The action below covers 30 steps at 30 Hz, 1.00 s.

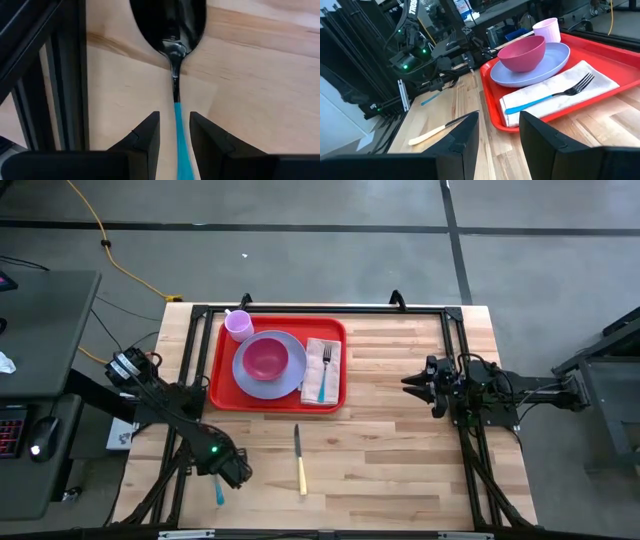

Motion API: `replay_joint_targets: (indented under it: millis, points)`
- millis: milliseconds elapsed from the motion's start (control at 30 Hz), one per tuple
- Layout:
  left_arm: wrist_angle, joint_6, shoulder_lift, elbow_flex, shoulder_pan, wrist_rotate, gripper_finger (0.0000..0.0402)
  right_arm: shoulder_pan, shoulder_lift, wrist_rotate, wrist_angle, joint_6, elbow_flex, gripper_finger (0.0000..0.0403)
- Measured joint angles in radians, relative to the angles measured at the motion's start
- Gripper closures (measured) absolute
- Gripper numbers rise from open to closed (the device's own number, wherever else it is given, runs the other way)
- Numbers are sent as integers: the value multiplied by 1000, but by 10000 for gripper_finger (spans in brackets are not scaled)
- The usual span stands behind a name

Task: Set up tray
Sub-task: Put the blue spoon on top of the brown napkin on the right side of the violet plate on the red tray

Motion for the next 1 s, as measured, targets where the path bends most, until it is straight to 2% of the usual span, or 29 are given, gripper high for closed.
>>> replay_joint_targets:
  millis: [200, 433, 1000]
  points:
    - [2, -11, 0, -27, -8, -11, 268, 0, 0, 1, 0, 4, 0, 284]
    - [109, -23, -6, -111, -5, -14, 268, 0, 0, 1, 0, 5, 0, 284]
    - [119, -12, -8, -118, -7, -99, 268, 0, 0, 5, 0, 4, 0, 284]
